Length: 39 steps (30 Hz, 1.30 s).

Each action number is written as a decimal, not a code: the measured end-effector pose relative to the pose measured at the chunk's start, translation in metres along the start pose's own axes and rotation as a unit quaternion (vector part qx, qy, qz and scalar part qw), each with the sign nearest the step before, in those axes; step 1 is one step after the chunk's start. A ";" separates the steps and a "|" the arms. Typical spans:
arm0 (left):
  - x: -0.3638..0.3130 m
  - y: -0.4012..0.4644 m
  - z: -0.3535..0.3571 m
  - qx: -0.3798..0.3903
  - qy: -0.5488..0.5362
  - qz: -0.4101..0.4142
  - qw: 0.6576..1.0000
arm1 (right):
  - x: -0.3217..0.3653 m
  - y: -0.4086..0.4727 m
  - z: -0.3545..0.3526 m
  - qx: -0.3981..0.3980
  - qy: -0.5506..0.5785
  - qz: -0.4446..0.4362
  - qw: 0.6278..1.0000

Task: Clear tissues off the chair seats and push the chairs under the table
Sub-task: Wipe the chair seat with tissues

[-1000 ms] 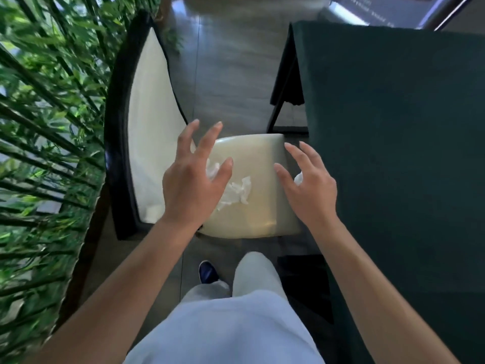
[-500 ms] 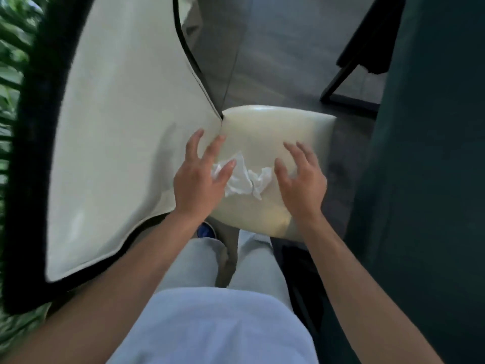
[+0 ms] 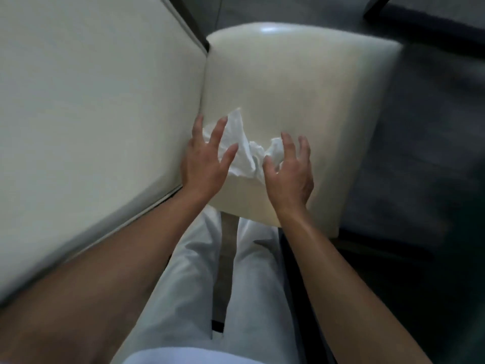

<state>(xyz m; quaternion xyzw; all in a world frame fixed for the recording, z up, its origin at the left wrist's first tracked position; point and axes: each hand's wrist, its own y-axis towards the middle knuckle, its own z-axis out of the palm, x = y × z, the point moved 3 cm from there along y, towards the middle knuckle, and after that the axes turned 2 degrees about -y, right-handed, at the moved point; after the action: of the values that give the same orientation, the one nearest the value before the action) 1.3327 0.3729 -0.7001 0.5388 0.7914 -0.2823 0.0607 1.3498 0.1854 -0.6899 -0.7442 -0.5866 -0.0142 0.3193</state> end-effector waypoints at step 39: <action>-0.070 -0.013 -0.057 0.027 -0.072 -0.076 0.994 | 0.025 0.010 -0.102 0.050 -0.009 0.013 0.999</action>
<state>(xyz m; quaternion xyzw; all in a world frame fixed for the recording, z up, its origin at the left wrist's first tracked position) 1.3617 0.3415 -0.6192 0.4573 0.8155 -0.3455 0.0808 1.4028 0.1557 -0.6033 -0.7348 -0.5799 0.0259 0.3509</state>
